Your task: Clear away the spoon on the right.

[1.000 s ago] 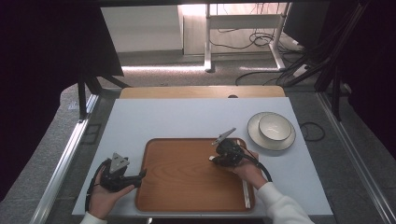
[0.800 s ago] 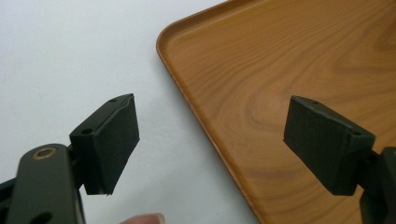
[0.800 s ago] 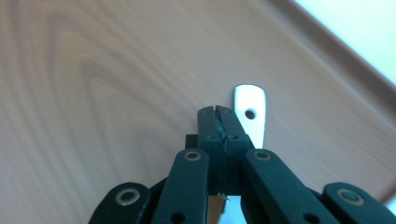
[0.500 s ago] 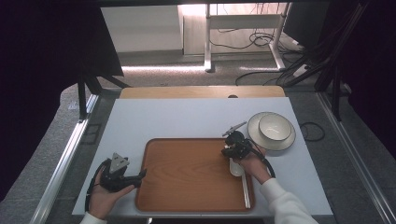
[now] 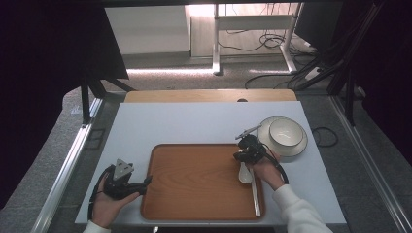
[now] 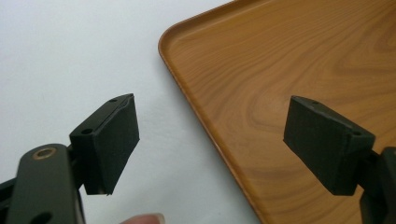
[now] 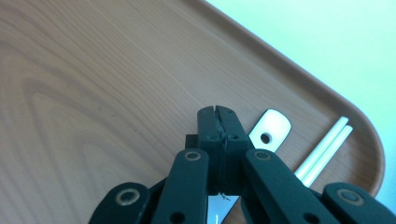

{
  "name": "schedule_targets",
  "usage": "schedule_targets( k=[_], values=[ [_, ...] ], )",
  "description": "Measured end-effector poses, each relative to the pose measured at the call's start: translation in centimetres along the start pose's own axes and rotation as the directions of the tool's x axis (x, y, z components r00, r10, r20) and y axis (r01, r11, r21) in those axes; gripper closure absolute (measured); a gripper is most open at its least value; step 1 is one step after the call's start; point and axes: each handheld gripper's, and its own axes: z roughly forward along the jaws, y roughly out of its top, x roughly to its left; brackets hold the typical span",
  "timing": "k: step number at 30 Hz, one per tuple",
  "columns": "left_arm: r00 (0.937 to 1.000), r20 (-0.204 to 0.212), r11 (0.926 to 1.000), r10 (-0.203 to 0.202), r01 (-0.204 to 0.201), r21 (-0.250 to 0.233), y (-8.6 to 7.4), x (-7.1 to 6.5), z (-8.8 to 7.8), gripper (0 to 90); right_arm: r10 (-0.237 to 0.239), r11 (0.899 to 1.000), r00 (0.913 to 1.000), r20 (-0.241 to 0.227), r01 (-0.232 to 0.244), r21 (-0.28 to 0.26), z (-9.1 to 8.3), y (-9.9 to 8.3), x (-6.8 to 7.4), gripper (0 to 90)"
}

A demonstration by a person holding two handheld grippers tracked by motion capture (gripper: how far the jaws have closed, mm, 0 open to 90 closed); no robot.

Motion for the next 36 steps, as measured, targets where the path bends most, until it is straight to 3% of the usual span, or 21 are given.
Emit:
schedule_targets(
  k=[9,16,19,22,26,32,36],
  values=[
    [1.0,-0.001,1.0,-0.004,0.004,-0.005,0.0,0.1,-0.1,17.7,-0.012,0.996,0.9996,-0.024,0.01,-0.085,-2.6,0.0,0.3,89.8],
    [1.0,-0.002,1.0,-0.006,0.006,-0.004,-0.1,0.1,-0.1,17.7,-0.016,0.982,0.9965,-0.082,0.001,-0.187,-5.8,-0.5,0.1,89.2],
    [1.0,-0.002,1.0,-0.006,0.006,-0.003,-0.1,0.1,-0.1,17.7,-0.016,0.974,0.994,-0.108,-0.009,-0.225,-7.2,-0.9,-0.1,76.6],
    [1.0,-0.002,1.0,-0.005,0.005,-0.004,-0.1,0.0,-0.1,17.7,-0.017,0.963,0.9944,-0.104,-0.012,-0.271,-8.6,-1.2,-0.2,58.0],
    [1.0,-0.001,1.0,-0.004,0.004,-0.004,-0.1,-0.1,-0.1,17.7,0.004,0.944,0.9956,-0.094,-0.035,-0.327,-10.2,-1.6,-0.6,43.9],
    [1.0,-0.003,1.0,-0.006,0.006,-0.006,0.0,-0.1,-0.1,17.7,0.046,0.922,0.9937,-0.102,-0.081,-0.378,-11.9,-2.5,-1.8,39.6],
    [1.0,-0.002,1.0,-0.005,0.005,-0.005,0.0,-0.1,-0.1,17.7,0.064,0.914,0.9929,-0.1,-0.099,-0.394,-12.4,-2.8,-2.7,39.2]
  ],
)
